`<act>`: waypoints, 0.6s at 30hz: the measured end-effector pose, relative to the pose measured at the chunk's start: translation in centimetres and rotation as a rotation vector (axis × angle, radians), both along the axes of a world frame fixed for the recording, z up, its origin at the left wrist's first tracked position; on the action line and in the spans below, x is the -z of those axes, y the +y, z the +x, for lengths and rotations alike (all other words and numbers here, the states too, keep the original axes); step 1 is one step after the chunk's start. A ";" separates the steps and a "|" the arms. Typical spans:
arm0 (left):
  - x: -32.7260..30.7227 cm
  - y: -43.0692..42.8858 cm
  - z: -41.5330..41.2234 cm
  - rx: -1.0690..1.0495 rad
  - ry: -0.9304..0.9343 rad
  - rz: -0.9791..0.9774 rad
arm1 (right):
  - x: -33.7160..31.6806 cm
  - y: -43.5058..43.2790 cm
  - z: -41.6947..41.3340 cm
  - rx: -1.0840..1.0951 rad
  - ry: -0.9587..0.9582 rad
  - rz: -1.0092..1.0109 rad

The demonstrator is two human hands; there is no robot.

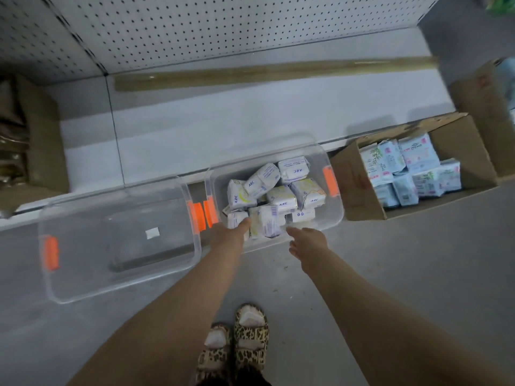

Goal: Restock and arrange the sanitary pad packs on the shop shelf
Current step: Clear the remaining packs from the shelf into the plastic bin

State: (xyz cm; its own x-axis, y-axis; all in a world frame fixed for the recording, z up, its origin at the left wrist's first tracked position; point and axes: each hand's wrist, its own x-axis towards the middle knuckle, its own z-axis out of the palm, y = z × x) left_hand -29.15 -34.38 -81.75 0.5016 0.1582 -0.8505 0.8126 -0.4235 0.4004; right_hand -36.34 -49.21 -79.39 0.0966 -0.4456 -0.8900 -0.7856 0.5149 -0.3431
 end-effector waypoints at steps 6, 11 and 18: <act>-13.6 -2.7 2.2 0.225 -0.154 -0.071 | -12.8 -3.1 -0.3 0.017 -0.150 -0.105; -26.9 -6.1 3.2 0.450 -0.340 -0.132 | -26.0 -6.3 -0.8 -0.034 -0.256 -0.290; -47.7 -12.9 2.7 0.777 -0.682 -0.242 | -47.7 -10.5 -4.4 -0.118 -0.309 -0.614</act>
